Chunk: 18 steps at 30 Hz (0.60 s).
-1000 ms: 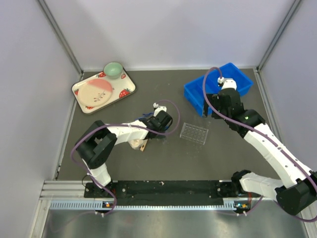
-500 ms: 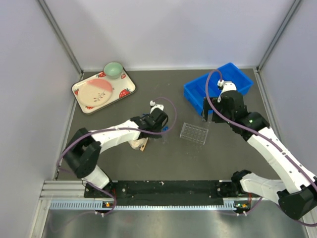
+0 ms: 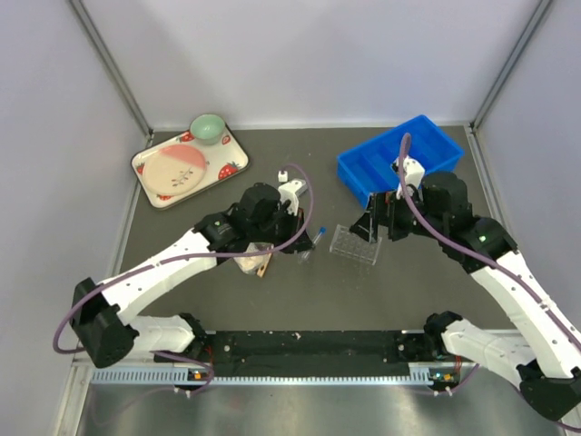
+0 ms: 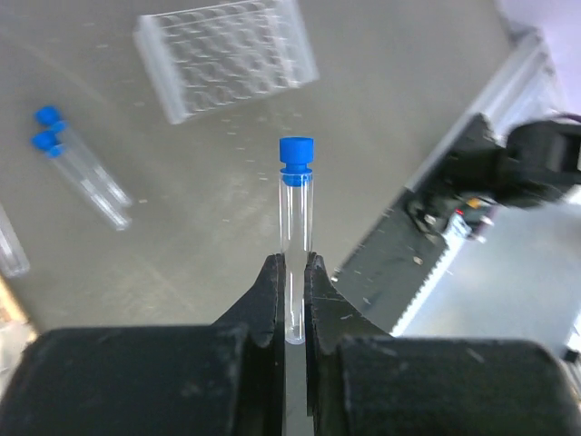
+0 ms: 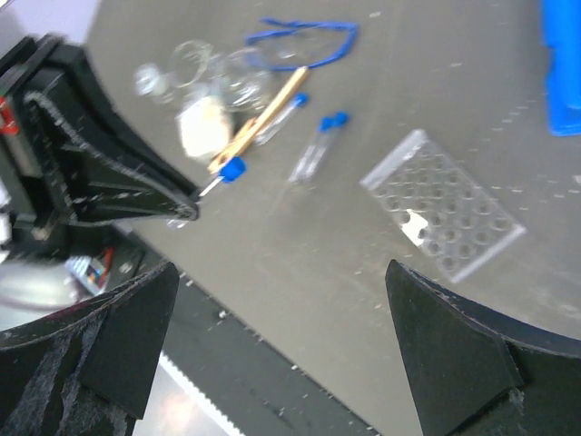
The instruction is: Organize the chemistry lab equipment
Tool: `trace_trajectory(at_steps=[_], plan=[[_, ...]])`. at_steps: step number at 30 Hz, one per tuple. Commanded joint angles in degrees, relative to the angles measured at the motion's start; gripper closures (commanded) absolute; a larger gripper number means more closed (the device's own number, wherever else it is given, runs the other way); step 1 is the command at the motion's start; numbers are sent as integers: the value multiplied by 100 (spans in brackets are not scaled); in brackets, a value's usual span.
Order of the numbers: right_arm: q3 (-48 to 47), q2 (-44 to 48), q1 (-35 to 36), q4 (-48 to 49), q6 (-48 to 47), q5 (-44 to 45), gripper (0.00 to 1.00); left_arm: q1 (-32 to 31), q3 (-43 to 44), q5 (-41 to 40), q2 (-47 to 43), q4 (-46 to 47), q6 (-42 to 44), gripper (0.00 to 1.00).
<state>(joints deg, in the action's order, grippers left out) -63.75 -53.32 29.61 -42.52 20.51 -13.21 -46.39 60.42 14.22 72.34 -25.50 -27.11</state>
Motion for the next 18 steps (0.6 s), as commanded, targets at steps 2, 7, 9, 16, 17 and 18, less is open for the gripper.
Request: trace_trajectory(at_steps=[2, 7, 9, 16, 17, 18], plan=[[134, 357, 580, 525, 417, -1103, 2, -1, -267, 1852, -570, 922, -39, 100], [537, 568, 950, 1245, 901, -1719, 2, 7, -689, 2796, -773, 1819, -408, 100], [678, 595, 1003, 1518, 1068, -1833, 3, 7, -830, 2980, -870, 2118, -479, 100], [846, 577, 1214, 1949, 1297, -1869, 8, 7, -1059, 3342, -1072, 2506, -698, 100], [846, 568, 1240, 1958, 1315, -1843, 9, 7, -1094, 3359, -1081, 2697, -725, 100], [846, 560, 1275, 1984, 1324, -1834, 12, 7, -1155, 3386, -1099, 2803, -786, 100]])
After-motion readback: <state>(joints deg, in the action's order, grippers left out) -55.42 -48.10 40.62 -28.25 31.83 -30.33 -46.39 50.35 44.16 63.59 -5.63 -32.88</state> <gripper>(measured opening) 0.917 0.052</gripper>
